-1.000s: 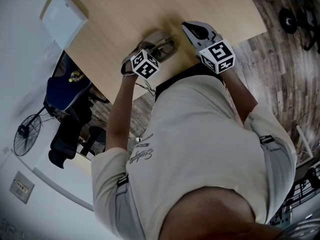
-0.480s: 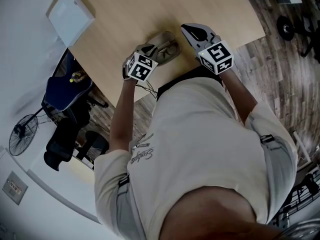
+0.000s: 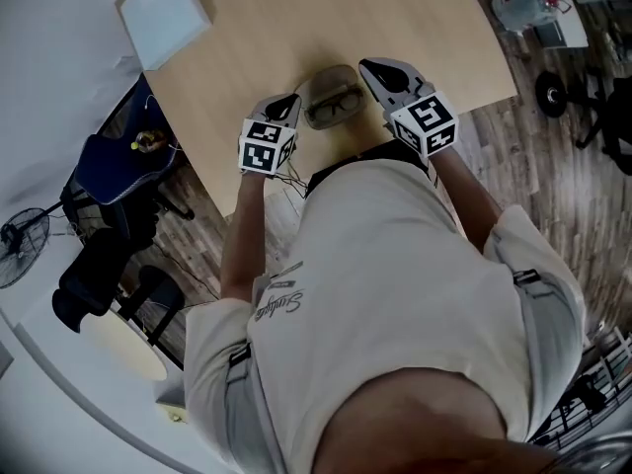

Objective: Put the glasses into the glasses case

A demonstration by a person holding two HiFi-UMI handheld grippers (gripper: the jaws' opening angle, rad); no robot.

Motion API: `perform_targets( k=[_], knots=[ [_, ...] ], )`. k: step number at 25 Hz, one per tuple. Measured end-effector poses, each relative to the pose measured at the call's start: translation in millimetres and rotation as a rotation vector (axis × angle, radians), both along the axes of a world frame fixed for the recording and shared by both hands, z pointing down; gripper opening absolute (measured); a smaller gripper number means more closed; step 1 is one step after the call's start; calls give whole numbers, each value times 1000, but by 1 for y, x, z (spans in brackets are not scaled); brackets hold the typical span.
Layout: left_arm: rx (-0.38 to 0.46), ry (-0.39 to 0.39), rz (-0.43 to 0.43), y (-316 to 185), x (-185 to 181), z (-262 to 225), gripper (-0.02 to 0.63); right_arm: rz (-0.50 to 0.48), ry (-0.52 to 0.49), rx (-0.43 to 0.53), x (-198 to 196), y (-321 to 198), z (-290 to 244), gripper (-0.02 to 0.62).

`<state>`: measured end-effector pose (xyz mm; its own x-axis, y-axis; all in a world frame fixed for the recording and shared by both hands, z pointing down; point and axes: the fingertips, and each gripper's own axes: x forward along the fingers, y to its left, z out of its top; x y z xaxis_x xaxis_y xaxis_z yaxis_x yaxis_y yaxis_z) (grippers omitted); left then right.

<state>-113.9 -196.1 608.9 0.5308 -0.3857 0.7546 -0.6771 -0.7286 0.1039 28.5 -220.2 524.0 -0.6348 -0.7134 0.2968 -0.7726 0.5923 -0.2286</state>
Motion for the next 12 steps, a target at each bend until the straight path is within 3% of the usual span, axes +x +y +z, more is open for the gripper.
perform_targets(
  k=[6,12],
  knots=[
    [91,185,-160,0,-16,-48,15,-33,17,52,-15,17,-29,-5],
    [255,286,-285,-15,-33,-109,15,-59,40,125,-21,14,-56,-5]
  ],
)
